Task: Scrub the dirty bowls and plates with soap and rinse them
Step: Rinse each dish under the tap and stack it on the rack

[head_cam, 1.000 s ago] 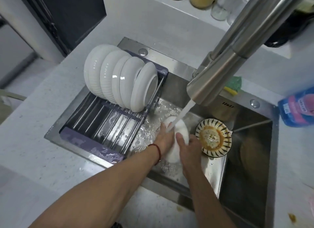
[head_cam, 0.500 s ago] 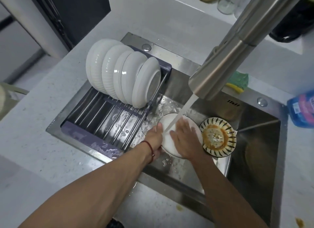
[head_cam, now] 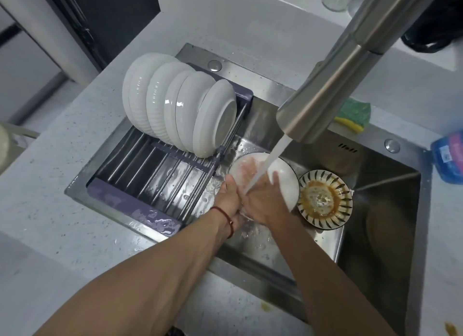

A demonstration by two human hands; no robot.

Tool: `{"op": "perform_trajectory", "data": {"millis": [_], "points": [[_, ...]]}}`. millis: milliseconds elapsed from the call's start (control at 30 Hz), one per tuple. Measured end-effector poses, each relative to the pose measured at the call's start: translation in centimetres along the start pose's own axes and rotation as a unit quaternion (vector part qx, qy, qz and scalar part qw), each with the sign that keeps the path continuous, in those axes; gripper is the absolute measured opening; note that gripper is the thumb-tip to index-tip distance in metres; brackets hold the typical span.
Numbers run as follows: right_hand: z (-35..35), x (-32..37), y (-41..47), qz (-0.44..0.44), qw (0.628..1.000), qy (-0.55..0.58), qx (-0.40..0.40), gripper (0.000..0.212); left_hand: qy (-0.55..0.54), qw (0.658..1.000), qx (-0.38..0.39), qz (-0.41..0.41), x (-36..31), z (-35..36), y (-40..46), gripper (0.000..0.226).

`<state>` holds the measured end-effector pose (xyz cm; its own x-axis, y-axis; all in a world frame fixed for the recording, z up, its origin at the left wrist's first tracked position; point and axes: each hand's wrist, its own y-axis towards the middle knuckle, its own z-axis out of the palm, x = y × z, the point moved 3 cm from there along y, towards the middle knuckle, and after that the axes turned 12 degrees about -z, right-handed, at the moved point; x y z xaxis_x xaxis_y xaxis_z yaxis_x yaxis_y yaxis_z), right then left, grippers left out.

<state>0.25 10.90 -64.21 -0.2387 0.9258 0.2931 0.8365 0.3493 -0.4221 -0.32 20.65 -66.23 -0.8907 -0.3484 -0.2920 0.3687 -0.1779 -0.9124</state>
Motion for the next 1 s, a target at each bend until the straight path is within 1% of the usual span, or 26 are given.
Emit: {"op": "perform_trajectory", "data": {"millis": [33,67,100,133,167,200,267,300,333,367,400,433,500,533,567,600,633,700,733,767,800,833,867,933,1000], "points": [[-0.1,1.0,0.0,-0.04,0.997,0.06,-0.001,0.059,-0.008,1.0,0.003,-0.008,-0.3,-0.4,0.2,0.065],[-0.4,1.7,-1.0,-0.099,0.988,0.119,0.0,0.055,-0.01,1.0,-0.005,-0.009,-0.6,-1.0,0.9,0.066],[-0.6,2.1,-2.6,-0.166,0.976,0.142,0.011,0.053,-0.011,1.0,-0.017,-0.007,-1.0,-1.5,1.2,0.066],[-0.7,1.8,-4.3,-0.215,0.968,0.131,0.02,0.054,-0.015,0.999,-0.031,-0.003,-1.1,-2.0,1.4,0.065],[-0.5,0.4,-5.7,-0.234,0.967,0.094,0.026,0.057,-0.024,0.999,-0.033,0.0,-0.9,-2.2,1.6,0.066],[-0.3,-1.5,-6.4,-0.207,0.977,0.047,0.026,0.061,-0.031,0.999,-0.035,0.003,-0.8,-2.2,1.5,0.067],[-0.2,-4.5,-5.9,-0.084,0.995,-0.039,0.027,0.074,0.0,0.999,-0.047,0.01,0.3,-1.6,1.1,0.058],[-0.3,-4.6,-4.7,-0.033,0.997,-0.068,0.024,0.08,0.01,0.999,-0.045,0.01,0.8,-1.1,1.0,0.052],[-0.1,-3.8,-3.0,-0.011,0.997,-0.074,0.014,0.082,0.002,0.999,-0.035,-0.003,1.4,-0.7,1.0,0.052],[0.1,-2.4,-1.3,-0.009,0.998,-0.06,0.0,0.077,-0.023,0.999,-0.018,-0.017,1.6,-0.2,0.9,0.056],[0.4,-0.8,-0.1,-0.028,0.999,-0.028,-0.017,0.068,-0.046,0.999,-0.003,-0.029,1.5,-0.2,1.1,0.062],[0.6,0.4,0.5,-0.065,0.998,0.013,-0.02,0.06,-0.065,0.997,0.005,-0.036,1.3,-0.3,1.4,0.066],[0.0,1.4,-1.1,-0.166,0.98,0.11,0.015,0.045,-0.081,0.996,0.0,-0.034,0.7,-1.0,2.3,0.066],[-0.3,0.8,-2.9,-0.205,0.97,0.126,0.034,0.042,-0.075,0.997,-0.017,-0.026,0.4,-1.4,2.2,0.063],[-0.4,-0.3,-4.6,-0.226,0.964,0.128,0.057,0.044,-0.063,0.997,-0.031,-0.018,0.1,-1.7,2.0,0.06],[-0.4,-1.7,-6.0,-0.233,0.964,0.105,0.076,0.049,-0.046,0.998,-0.041,-0.009,0.0,-1.9,1.9,0.058],[-0.3,-3.4,-6.9,-0.206,0.973,0.068,0.08,0.053,-0.024,0.999,-0.044,-0.005,0.2,-1.9,1.7,0.058],[0.1,-5.4,-6.1,-0.098,0.993,0.024,0.055,0.061,0.005,0.999,-0.047,-0.002,0.8,-1.6,1.5,0.06],[0.2,-5.2,-4.5,-0.055,0.998,0.009,0.033,0.064,0.0,0.999,-0.046,-0.003,1.2,-1.3,1.4,0.061],[0.6,-4.3,-2.5,-0.035,0.999,-0.01,0.011,0.066,-0.008,0.999,-0.037,-0.009,1.5,-1.1,1.3,0.064],[0.8,-3.0,-0.7,-0.028,0.999,-0.012,-0.008,0.066,-0.015,0.999,-0.028,-0.016,1.5,-0.9,1.5,0.072],[1.3,-1.7,0.5,-0.038,0.999,0.005,-0.018,0.064,-0.017,0.999,-0.021,-0.023,1.4,-0.9,2.0,0.08],[1.4,-0.1,1.0,-0.069,0.997,0.043,-0.012,0.06,-0.02,0.999,-0.024,-0.023,0.9,-1.0,2.0,0.08],[1.4,1.3,-1.0,-0.157,0.978,0.135,0.028,0.055,-0.021,0.999,-0.045,-0.015,0.1,-1.9,2.5,0.069],[1.0,0.3,-4.9,-0.227,0.957,0.171,0.054,0.056,-0.018,0.997,-0.075,-0.009,-0.3,-2.9,2.6,0.061]]}}
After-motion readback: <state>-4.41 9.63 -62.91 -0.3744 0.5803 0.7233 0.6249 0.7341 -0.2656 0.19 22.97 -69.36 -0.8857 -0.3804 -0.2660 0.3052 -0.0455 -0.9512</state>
